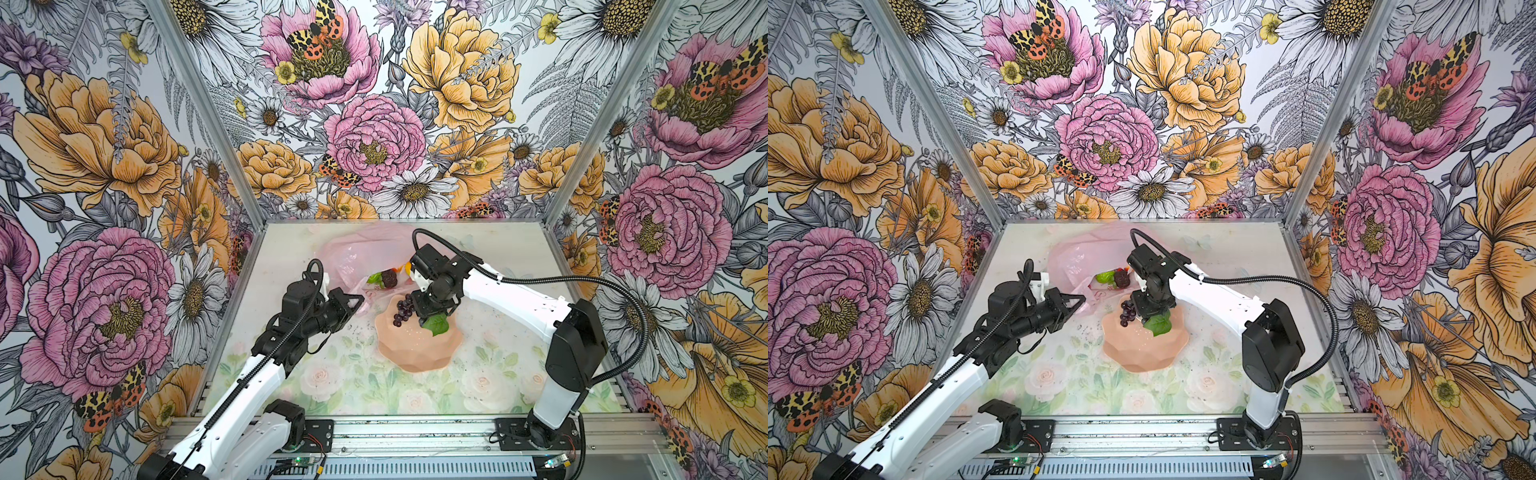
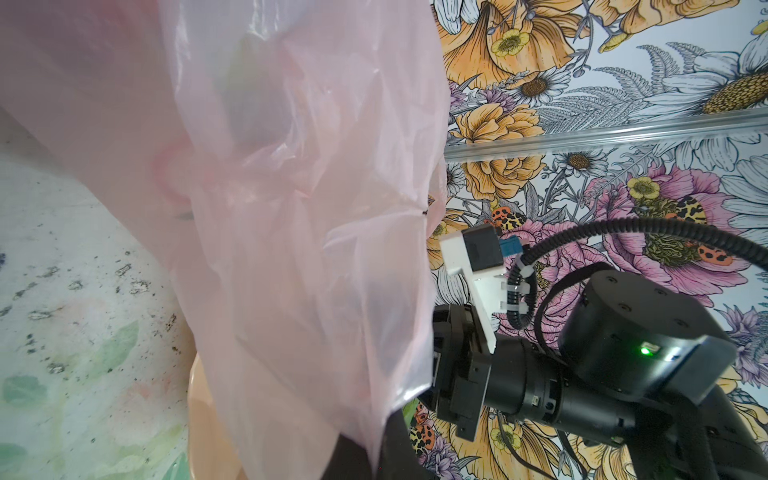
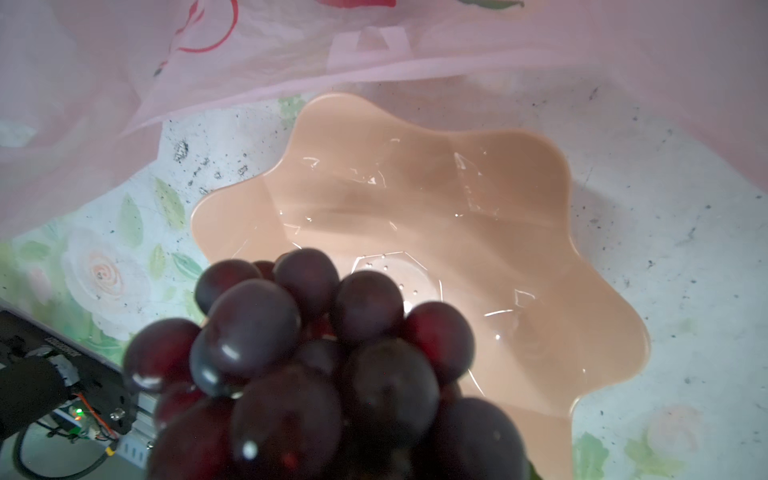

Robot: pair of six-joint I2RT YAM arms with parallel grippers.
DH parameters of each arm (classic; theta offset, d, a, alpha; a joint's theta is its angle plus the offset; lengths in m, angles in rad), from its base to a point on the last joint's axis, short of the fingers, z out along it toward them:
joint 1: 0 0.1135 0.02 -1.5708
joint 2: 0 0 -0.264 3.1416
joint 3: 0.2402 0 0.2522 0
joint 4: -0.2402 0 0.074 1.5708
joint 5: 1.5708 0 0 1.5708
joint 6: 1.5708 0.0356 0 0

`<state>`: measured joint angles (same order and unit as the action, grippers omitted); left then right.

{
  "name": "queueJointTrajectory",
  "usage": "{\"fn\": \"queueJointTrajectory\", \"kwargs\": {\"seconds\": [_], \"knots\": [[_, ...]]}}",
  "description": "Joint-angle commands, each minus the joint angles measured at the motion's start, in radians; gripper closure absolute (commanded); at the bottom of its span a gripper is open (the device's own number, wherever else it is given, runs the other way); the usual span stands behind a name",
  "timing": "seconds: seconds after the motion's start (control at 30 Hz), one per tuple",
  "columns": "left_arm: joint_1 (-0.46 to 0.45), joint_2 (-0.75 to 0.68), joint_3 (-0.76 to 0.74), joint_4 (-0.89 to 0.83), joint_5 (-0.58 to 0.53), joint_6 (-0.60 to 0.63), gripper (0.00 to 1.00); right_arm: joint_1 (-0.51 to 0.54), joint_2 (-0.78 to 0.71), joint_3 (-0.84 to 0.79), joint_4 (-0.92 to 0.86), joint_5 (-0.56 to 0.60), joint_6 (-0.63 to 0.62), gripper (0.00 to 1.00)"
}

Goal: Place the fruits into the plastic bag
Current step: 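Lift the grapes with the right gripper and carry them toward the bag mouth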

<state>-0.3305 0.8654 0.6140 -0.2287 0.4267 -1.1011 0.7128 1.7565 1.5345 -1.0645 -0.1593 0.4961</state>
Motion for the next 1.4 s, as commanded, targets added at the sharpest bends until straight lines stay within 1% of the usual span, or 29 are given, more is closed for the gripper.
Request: {"fn": "queueJointTrajectory", "kwargs": {"seconds": [0.0, 0.2, 0.53, 1.0, 1.27, 1.37], "knots": [[0.009, -0.021, -0.008, 0.003, -0.001, -0.001, 1.0, -0.03, -0.076, 0.015, 0.063, -0.083, 0.107, 0.76], [0.008, -0.038, -0.011, 0.0, 0.001, -0.007, 1.0, -0.081, -0.125, -0.016, 0.152, -0.146, 0.213, 0.76], [-0.001, -0.05, -0.005, 0.002, 0.013, -0.017, 1.0, -0.12, -0.138, -0.029, 0.249, -0.184, 0.305, 0.76], [-0.014, -0.056, 0.012, 0.003, 0.008, -0.037, 1.0, -0.136, -0.124, -0.123, 0.494, -0.241, 0.499, 0.76], [-0.045, -0.04, 0.024, 0.014, -0.006, -0.039, 1.0, -0.136, -0.122, -0.218, 0.649, -0.278, 0.637, 0.76], [-0.063, -0.037, 0.024, 0.023, -0.015, -0.042, 1.0, -0.136, -0.116, -0.236, 0.683, -0.284, 0.671, 0.76]]}}
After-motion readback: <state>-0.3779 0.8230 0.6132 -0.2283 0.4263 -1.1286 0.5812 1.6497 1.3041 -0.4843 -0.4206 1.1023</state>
